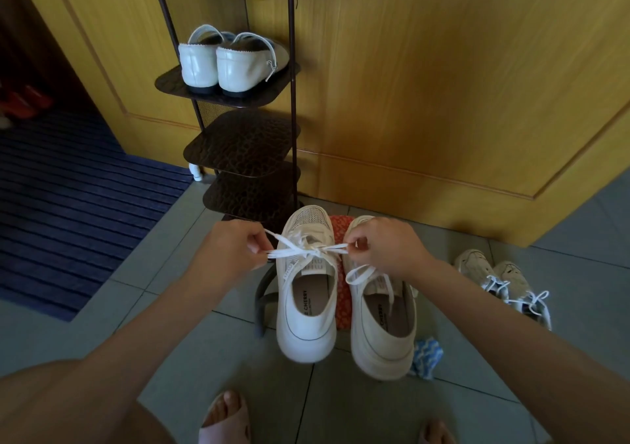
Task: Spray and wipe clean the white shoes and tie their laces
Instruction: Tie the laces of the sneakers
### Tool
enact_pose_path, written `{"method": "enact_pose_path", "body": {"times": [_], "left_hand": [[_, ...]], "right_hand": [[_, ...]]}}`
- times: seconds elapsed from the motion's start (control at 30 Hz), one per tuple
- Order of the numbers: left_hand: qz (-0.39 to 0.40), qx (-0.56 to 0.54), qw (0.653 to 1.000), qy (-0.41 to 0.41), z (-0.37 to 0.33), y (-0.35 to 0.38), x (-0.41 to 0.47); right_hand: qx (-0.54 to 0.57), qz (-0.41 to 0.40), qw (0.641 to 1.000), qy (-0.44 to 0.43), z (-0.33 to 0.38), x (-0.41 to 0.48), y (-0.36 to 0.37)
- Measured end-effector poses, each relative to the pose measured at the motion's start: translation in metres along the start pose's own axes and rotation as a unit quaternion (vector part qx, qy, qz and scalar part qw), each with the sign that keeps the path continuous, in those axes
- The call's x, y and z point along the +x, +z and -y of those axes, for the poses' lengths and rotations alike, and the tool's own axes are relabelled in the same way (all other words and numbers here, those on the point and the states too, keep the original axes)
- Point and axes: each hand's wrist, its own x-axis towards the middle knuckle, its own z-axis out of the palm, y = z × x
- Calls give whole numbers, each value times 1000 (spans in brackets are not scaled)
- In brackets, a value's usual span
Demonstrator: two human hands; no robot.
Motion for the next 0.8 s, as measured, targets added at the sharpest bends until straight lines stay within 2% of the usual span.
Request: {"method": "enact_pose_path", "body": {"times": [0.27, 0.33, 0.4, 0.47, 0.57, 0.63, 0.8], "left_hand": [[0, 0, 1000, -11, 5, 4, 2], [0, -19, 1000, -9, 5, 5, 3], [19, -115, 992, -38, 6, 3, 3], [51, -221, 969, -96, 10, -2, 3], [113, -223, 953, -171, 11, -2, 0], [125, -246, 940, -202, 6, 1, -4], [151, -243, 934, -213, -13, 19, -22]], "right_hand": [[-3, 3, 1000, -2, 0, -2, 0], [34, 18, 999, 17, -1, -2, 1], [127, 32, 991, 41, -4, -4, -1], [209, 31, 976, 52, -5, -7, -3], [250, -5, 966, 66, -4, -13, -7], [263, -16, 962, 71, -2, -20, -9], [251, -63, 953, 156, 0, -40, -11]]}}
